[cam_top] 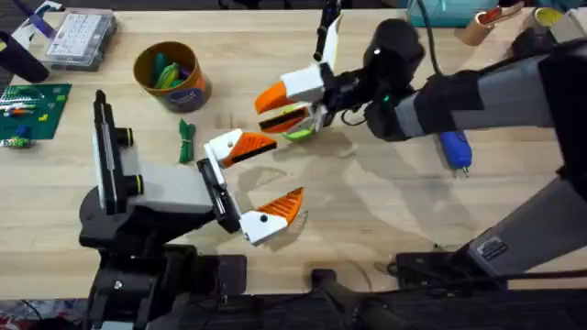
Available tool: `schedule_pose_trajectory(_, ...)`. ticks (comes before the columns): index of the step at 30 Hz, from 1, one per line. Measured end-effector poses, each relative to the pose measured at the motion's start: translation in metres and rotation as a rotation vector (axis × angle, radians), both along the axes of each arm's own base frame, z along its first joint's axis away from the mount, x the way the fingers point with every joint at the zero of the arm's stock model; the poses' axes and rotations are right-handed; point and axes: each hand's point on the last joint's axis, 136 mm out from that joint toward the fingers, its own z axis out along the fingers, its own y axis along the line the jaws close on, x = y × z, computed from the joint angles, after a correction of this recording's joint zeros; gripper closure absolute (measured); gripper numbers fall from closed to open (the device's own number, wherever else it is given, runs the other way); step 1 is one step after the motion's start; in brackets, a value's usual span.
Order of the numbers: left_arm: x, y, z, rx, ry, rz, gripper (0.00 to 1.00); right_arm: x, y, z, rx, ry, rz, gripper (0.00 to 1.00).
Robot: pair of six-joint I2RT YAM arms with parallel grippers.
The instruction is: Pick up the gripper from the table and insert it into the empty holder that is missing its gripper. Then pick up a screw, insert it into the mounting hole, and use the screwdriver to tighten it. Finally, clean up the table by picking up the vegetable and placing it into the bucket.
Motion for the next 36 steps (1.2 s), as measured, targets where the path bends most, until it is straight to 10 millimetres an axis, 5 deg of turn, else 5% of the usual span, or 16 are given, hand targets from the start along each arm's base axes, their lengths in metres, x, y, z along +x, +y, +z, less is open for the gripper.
schedule_pose_trajectory(8, -0.002, -0.001, 0.0, -0.001, 0.0, -0.01, 0.013, -0.013, -0.015, 0.017, 0.036, -0.01, 0.007, 0.289)
schedule_pose_trajectory(16, -0.003, -0.001, -0.006, 0.001, 0.04, -0.016, 0.014, -0.041, -0.032, -0.032, -0.053, 0.223, -0.082, 0.175)
schedule_pose_trajectory(28, -0.004, -0.002, -0.006, 0.001, 0.042, -0.021, 0.014, -0.039, -0.017, -0.042, -0.069, 0.257, -0.158, 0.129)
schedule_pose_trajectory(32, -0.004, -0.002, -0.006, 0.001, 0.042, -0.021, 0.014, -0.035, -0.015, -0.046, -0.078, 0.262, -0.187, 0.23)
schedule_pose_trajectory(36, -0.004, -0.002, -0.006, 0.001, 0.043, -0.021, 0.013, -0.032, -0.014, -0.046, -0.075, 0.255, -0.202, 0.433)
